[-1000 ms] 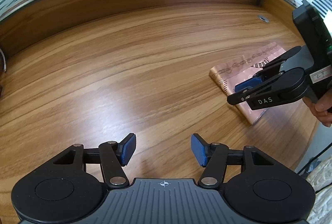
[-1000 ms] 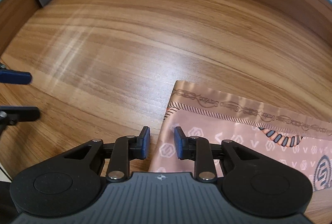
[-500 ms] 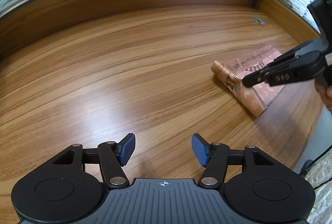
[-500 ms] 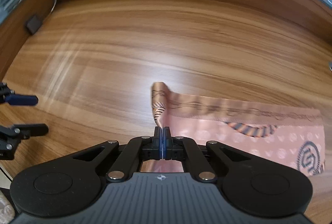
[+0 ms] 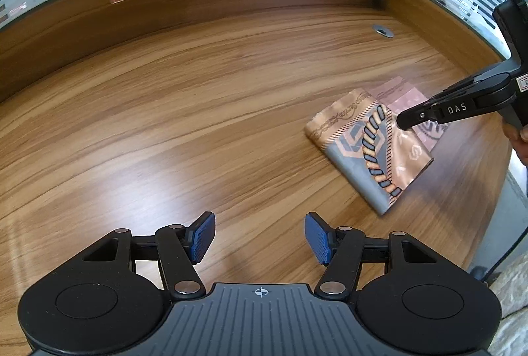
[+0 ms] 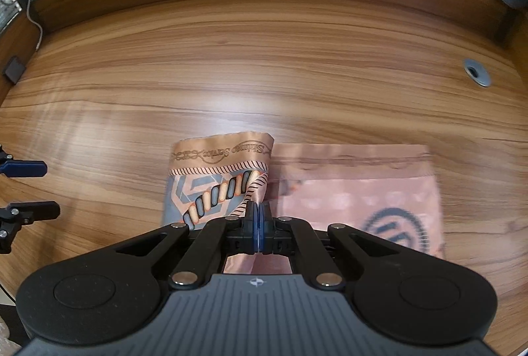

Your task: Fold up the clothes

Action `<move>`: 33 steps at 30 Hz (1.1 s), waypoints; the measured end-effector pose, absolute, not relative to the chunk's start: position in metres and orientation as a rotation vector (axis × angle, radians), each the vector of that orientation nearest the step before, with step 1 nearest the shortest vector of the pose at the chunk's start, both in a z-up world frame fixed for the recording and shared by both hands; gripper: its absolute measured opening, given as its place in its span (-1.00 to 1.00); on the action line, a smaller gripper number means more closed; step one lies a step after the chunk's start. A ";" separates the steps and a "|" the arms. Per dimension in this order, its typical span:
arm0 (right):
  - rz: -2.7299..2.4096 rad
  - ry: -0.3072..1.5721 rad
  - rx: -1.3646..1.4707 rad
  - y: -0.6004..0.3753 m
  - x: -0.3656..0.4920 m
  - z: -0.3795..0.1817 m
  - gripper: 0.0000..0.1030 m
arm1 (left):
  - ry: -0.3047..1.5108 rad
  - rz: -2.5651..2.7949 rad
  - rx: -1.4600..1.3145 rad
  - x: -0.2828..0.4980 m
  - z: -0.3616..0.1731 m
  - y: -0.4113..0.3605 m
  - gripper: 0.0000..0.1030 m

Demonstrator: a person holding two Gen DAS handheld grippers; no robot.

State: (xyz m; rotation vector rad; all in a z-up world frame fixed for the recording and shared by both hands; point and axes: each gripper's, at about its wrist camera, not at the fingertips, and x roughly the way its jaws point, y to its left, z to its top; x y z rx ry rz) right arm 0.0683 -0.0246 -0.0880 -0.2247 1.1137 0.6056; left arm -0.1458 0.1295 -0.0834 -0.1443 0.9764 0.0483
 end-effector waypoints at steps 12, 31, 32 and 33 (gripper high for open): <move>0.616 1.090 -0.247 -0.105 0.126 -0.091 -0.99 | 0.970 0.093 -0.166 -0.100 -0.087 0.070 0.23; 0.615 1.100 -0.262 -0.154 0.157 -0.103 -0.98 | 0.964 0.132 -0.152 -0.072 -0.088 0.034 0.23; 0.616 1.101 -0.261 -0.154 0.158 -0.105 -0.97 | 0.964 0.132 -0.151 -0.071 -0.087 0.033 0.23; 0.614 1.102 -0.259 -0.154 0.159 -0.107 -0.97 | 0.963 0.133 -0.150 -0.071 -0.087 0.033 0.23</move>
